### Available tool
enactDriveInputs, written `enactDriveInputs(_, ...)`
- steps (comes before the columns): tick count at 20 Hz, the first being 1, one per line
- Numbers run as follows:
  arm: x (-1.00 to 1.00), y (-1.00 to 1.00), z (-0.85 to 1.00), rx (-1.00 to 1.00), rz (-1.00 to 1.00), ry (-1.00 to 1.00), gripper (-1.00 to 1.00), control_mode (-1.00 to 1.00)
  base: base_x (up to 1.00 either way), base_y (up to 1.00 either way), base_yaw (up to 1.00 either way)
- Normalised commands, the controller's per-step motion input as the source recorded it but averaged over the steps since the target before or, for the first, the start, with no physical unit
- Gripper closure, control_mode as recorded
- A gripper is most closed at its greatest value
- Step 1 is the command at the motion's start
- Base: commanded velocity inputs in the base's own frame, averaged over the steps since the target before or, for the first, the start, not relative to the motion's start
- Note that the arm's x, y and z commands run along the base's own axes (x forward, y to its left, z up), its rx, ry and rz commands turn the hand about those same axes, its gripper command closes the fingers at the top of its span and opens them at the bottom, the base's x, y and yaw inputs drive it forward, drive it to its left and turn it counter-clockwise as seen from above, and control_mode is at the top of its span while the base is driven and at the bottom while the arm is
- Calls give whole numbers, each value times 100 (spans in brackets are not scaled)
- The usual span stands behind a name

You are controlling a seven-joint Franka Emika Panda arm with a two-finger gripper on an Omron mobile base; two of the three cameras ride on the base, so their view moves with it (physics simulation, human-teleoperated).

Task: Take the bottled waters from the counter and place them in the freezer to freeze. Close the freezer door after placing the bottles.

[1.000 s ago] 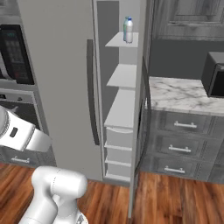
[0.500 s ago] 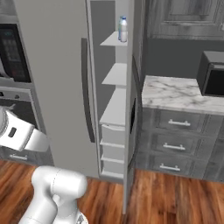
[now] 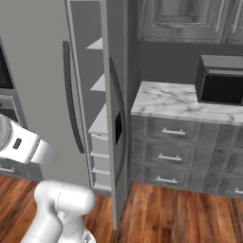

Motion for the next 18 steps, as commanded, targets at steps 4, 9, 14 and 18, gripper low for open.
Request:
enactDriveInputs(4,0,0,0,0,0,0,-100,100,36,-20,-5)
enactDriveInputs(9,0,0,0,0,0,0,-100,100,44,-15,0)
enactDriveInputs(14,0,0,0,0,0,0,-100,100,46,-14,0)
enactDriveInputs(18,0,0,0,0,0,0,-100,100,53,-12,0)
